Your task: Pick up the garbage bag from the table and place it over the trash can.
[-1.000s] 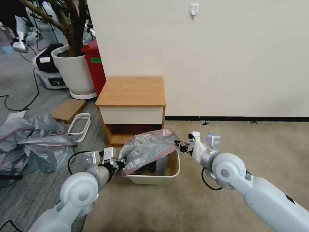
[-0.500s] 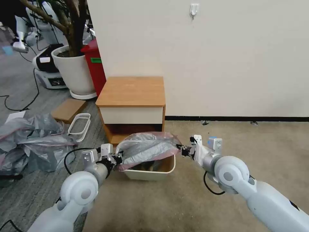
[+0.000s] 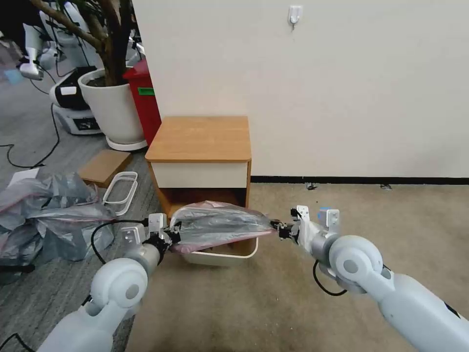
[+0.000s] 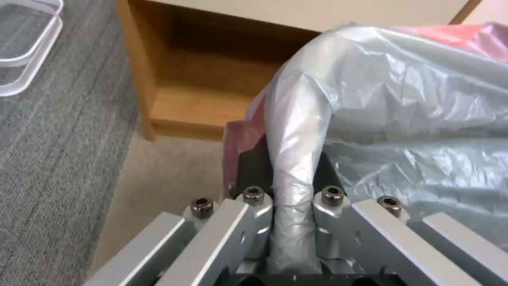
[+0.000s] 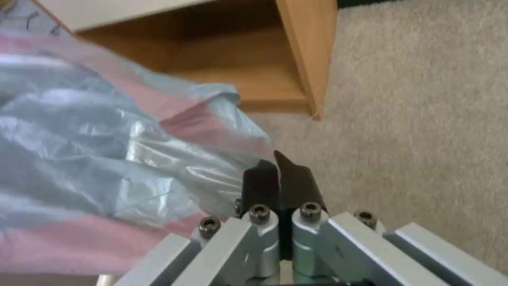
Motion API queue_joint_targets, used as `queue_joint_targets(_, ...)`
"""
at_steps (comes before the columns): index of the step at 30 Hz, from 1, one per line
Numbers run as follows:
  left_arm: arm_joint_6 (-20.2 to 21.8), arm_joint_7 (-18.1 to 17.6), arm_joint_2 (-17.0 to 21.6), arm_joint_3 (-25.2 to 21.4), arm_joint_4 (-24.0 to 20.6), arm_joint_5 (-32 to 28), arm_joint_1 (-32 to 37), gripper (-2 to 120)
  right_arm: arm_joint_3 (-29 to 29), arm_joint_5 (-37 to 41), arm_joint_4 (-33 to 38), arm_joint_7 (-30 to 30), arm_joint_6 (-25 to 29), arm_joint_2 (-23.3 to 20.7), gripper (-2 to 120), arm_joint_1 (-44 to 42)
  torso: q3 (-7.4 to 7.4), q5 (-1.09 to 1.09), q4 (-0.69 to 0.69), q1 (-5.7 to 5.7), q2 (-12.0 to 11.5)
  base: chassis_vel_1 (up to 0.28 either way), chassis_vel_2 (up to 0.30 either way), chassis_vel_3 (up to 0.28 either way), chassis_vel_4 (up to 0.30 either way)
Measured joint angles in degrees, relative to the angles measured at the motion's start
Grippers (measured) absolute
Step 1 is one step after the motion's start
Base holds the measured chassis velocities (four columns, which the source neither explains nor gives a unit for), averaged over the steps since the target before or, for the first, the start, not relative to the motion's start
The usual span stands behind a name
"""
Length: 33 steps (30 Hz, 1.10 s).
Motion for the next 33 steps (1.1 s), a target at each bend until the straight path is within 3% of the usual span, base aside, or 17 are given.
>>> queue_joint_targets(7,-0.76,0.21,-0.15,-0.51,0.16,0.10,0.31,4,0.65,0.02,0.57,0.01,-1.29,0.40,0,-0.67,0.00,-0.01,0.00,0.00,0.00,0.000,0.000,0.000,0.000)
queue_joint_targets(13,-0.76,4.33,0.44,-1.17,-0.73,0.81,2.33,4,0.76,0.71,-1.25,0.12,-1.35,0.38,0,1.05,0.00,0.00,0.01,0.00,0.00,0.000,0.000,0.000,0.000)
queue_joint_targets(33,-0.35,10.42,0.59,-2.40,-1.58,6.57,6.88,4,-1.14,1.12,-2.44,2.34,-1.93,0.83,0,3.36,0.00,0.00,0.01,0.00,0.00,0.000,0.000,0.000,0.000)
